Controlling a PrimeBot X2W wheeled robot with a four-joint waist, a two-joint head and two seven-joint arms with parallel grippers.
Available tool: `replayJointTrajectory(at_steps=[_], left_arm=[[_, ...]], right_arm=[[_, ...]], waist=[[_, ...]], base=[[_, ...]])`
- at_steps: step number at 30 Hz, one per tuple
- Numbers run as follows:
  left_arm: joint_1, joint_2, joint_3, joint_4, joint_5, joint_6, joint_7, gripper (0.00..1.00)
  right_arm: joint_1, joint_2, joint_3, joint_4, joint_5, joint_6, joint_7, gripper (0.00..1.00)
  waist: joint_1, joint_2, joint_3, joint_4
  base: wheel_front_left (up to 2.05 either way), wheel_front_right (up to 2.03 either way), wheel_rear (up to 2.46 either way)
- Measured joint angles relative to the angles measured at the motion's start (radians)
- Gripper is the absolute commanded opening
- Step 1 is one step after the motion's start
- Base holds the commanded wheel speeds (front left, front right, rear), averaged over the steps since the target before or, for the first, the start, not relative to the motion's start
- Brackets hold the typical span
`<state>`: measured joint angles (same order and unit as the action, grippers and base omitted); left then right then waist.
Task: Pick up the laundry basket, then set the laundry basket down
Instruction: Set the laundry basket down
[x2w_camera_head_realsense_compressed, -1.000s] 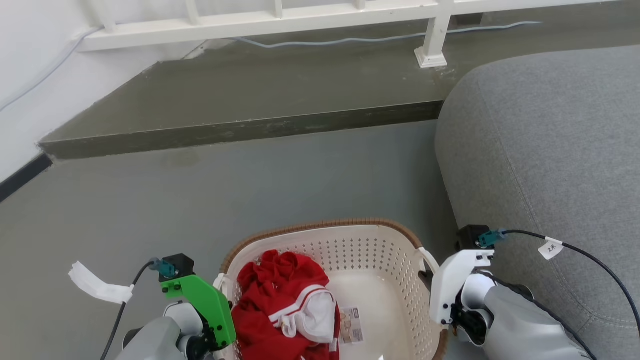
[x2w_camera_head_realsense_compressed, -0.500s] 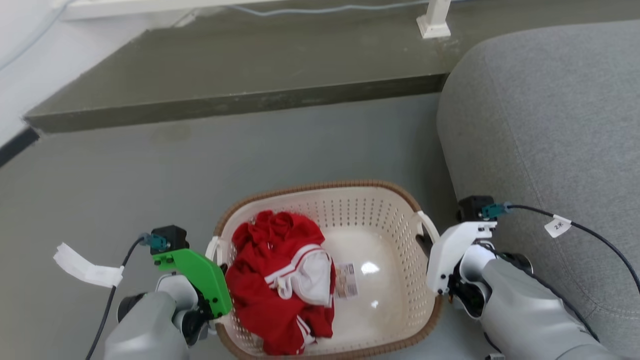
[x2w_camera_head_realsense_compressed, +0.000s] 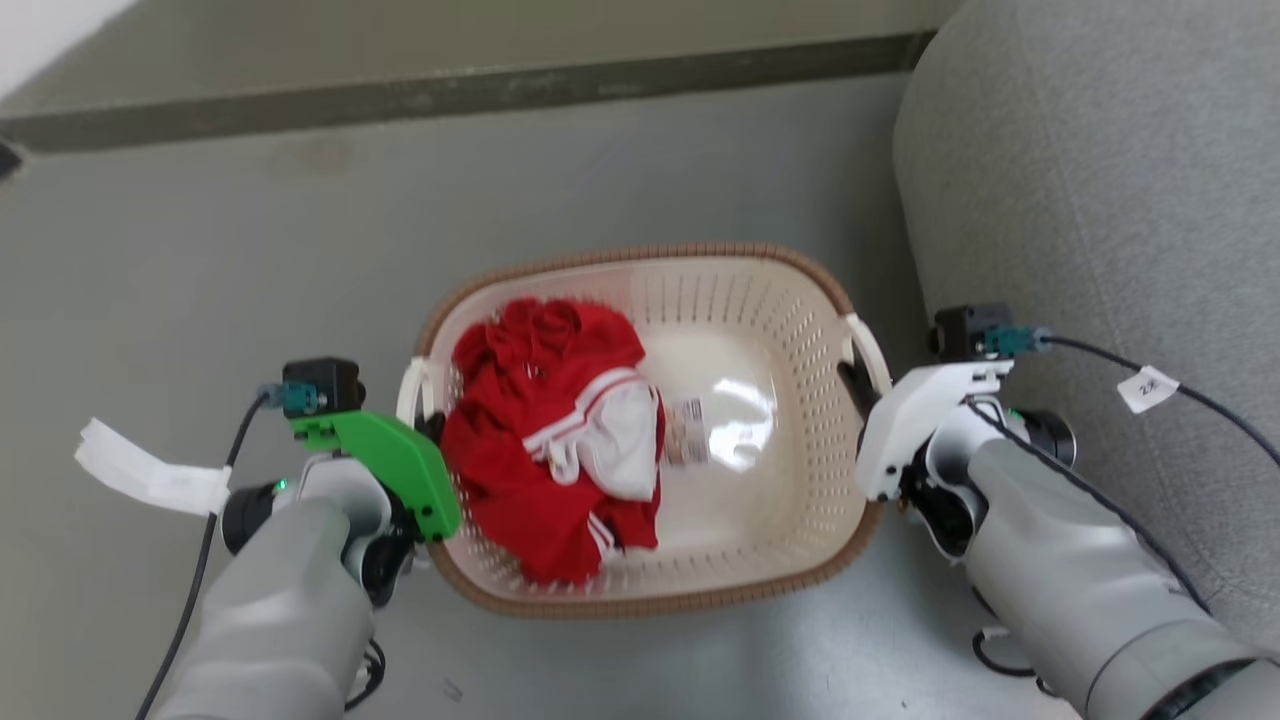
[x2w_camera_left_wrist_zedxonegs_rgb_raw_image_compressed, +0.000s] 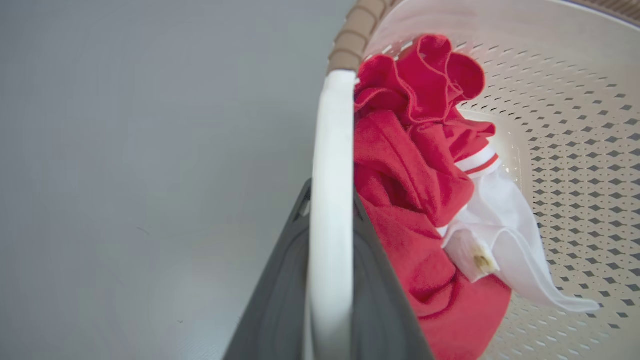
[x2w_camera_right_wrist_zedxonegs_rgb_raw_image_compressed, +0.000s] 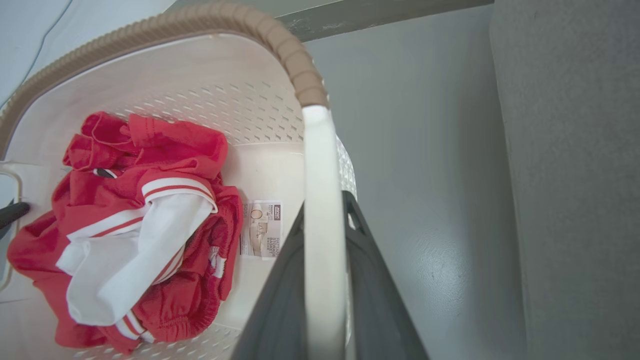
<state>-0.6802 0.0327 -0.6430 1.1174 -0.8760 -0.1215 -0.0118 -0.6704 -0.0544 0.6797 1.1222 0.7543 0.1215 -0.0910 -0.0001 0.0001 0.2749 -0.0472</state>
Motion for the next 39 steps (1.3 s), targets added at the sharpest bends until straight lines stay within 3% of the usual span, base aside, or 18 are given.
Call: replayJointTrajectory(at_steps=[13,39], left_arm=[[-0.126,0.003,0.0,-0.018,0.038,0.025,-0.097,0.0],[-0.35,0.008,0.003,-0.019,0.089,0.044,-0.184,0.0]], right_arm=[[-0.124,-0.016,-0.01,-0.007,-0.028,-0.009,-0.102,0.0],[-0.342,-0.043,-0.03,-0.007,-0.05,-0.018,-0.139,0.0]], waist=[[0.0,0.0,0.187,0.008],[0.0002,0.0,0.549,0.021]], base=[[0.0,0.0,0.0],[0.0,0.0,0.0]])
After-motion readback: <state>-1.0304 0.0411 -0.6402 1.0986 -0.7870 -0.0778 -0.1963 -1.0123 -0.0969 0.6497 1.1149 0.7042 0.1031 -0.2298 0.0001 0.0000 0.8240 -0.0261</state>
